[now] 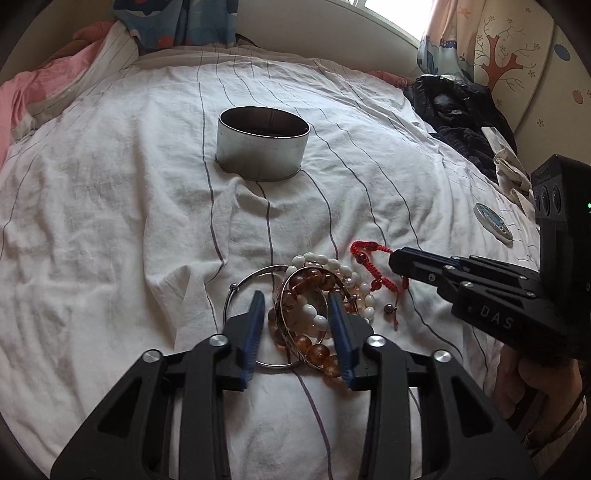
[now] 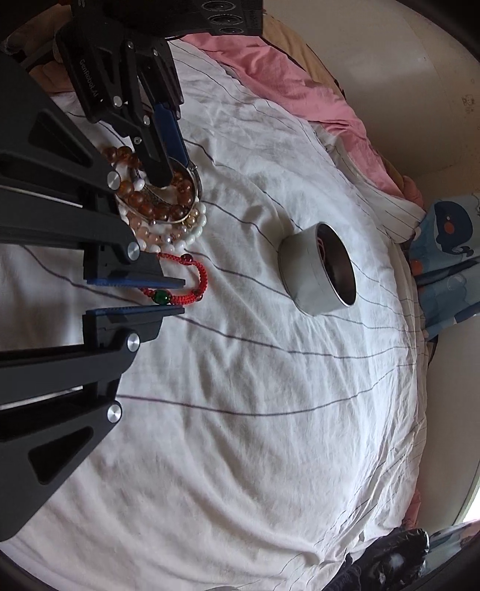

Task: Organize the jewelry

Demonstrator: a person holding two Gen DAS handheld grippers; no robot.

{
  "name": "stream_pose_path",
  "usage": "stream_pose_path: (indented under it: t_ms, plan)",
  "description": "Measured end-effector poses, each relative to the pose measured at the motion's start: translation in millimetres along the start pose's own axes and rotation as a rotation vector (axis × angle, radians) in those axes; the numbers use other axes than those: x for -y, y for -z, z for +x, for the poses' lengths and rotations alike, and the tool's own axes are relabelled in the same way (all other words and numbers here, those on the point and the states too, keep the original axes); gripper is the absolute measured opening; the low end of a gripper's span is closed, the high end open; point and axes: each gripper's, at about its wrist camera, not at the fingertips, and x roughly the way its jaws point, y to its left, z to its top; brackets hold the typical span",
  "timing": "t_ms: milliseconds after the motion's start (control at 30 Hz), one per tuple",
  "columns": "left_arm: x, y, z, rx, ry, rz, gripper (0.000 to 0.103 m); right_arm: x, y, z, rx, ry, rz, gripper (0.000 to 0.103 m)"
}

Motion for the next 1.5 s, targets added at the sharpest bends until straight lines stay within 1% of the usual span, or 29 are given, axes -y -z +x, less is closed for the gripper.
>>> stream_pose_path:
  t_ms: [33, 67, 100, 133, 233, 300, 333, 367, 467, 500, 567, 633, 733, 800, 833, 867, 933, 967, 1067, 1133, 1267, 1367, 1433, 1500]
  plan:
    - [-0.8, -0.2, -0.9, 0.004, -0.004, -0.002, 0.020, 4.3, -1.0, -0.8, 0.001, 0.002, 0.013, 0.009]
    - [-2.3, -0.5, -1.9, 0.004, -0.007, -0.005, 0.013, 6.9, -1.5, -1.0, 0.001, 0.003, 0.022, 0.009]
    - [-4.5, -0.6, -3.6, 0.005, -0.001, -0.012, 0.009, 8.0, -1.9, -0.4, -0.004, 0.002, 0.026, 0.009]
    - [-6.9, -0.6, -5.3, 0.005, 0.005, -0.022, 0.007, 9.0, -1.9, 0.2, -0.010, 0.001, 0.029, 0.009]
    - [-12.0, -0.7, -10.1, 0.005, 0.032, -0.045, 0.006, 8.4, -1.7, 3.1, -0.023, -0.006, 0.033, 0.010]
    - [-12.7, -1.1, -14.3, 0.015, 0.052, -0.051, 0.006, 8.8, -1.8, 2.6, -0.020, -0.005, 0.040, 0.019]
    - [-12.5, -1.6, -16.3, 0.021, 0.069, -0.052, 0.006, 9.4, -1.9, 2.1, -0.017, -0.007, 0.042, 0.032]
    - [-12.2, -1.8, -18.7, 0.030, 0.088, -0.054, 0.006, 10.1, -2.1, 0.7, -0.009, -0.007, 0.046, 0.038]
    - [-11.1, -2.9, -21.8, 0.035, 0.112, -0.059, 0.006, 8.8, -2.6, -0.4, -0.002, -0.017, 0.044, 0.038]
    - [-10.8, -2.6, -21.1, 0.031, 0.104, -0.055, 0.006, 8.3, -2.4, 0.3, -0.004, -0.019, 0.043, 0.039]
    - [-12.6, -1.5, -17.9, 0.020, 0.082, -0.056, 0.006, 6.4, -1.4, 3.5, -0.017, -0.021, 0.038, 0.046]
    - [-15.4, 0.8, -13.2, 0.002, 0.066, -0.061, 0.006, 4.4, -0.1, 7.6, -0.034, -0.013, 0.026, 0.048]
    - [-16.5, 2.8, -7.9, -0.012, 0.048, -0.059, 0.006, 1.3, 2.0, 13.0, -0.057, 0.010, 0.002, 0.048]
    - [-16.5, 3.4, -5.3, -0.019, 0.039, -0.059, 0.011, -1.1, 3.0, 13.8, -0.059, 0.019, -0.015, 0.043]
    - [-16.6, 4.0, -3.5, -0.024, 0.036, -0.057, 0.012, -1.9, 3.4, 13.8, -0.061, 0.014, -0.022, 0.032]
    - [-15.8, 4.3, -2.1, -0.030, 0.036, -0.054, 0.012, -2.1, 3.7, 13.9, -0.062, 0.006, -0.023, 0.016]
    - [-12.8, 4.3, -2.5, -0.037, 0.025, -0.031, 0.012, -1.4, 3.7, 13.0, -0.060, -0.004, -0.018, 0.013]
    - [-11.7, 4.2, -4.8, -0.039, 0.032, -0.023, 0.007, -0.5, 3.6, 12.3, -0.057, -0.010, -0.013, 0.012]
    - [-6.4, 2.2, -16.6, -0.050, 0.081, -0.009, 0.004, 3.0, 2.9, 10.6, -0.054, -0.031, 0.010, 0.012]
    - [-3.9, -0.1, -27.8, -0.050, 0.124, -0.011, 0.004, 4.9, 2.6, 10.4, -0.056, -0.041, 0.024, 0.012]
    - [-2.9, -2.0, -46.6, -0.042, 0.169, -0.019, 0.004, 7.0, 2.5, 9.1, -0.058, -0.060, 0.041, 0.012]
    - [-5.2, -6.6, -49.9, -0.029, 0.112, -0.022, 0.004, 4.7, 1.5, 2.9, -0.031, -0.099, 0.033, 0.012]
    - [-8.7, -15.1, -47.7, -0.016, 0.072, -0.035, 0.004, 0.2, 0.6, -0.6, -0.013, -0.095, 0.012, 0.012]
    - [-9.0, -25.8, -41.1, 0.005, 0.027, -0.031, 0.004, -0.8, 0.3, 1.7, -0.018, -0.092, 0.008, 0.017]
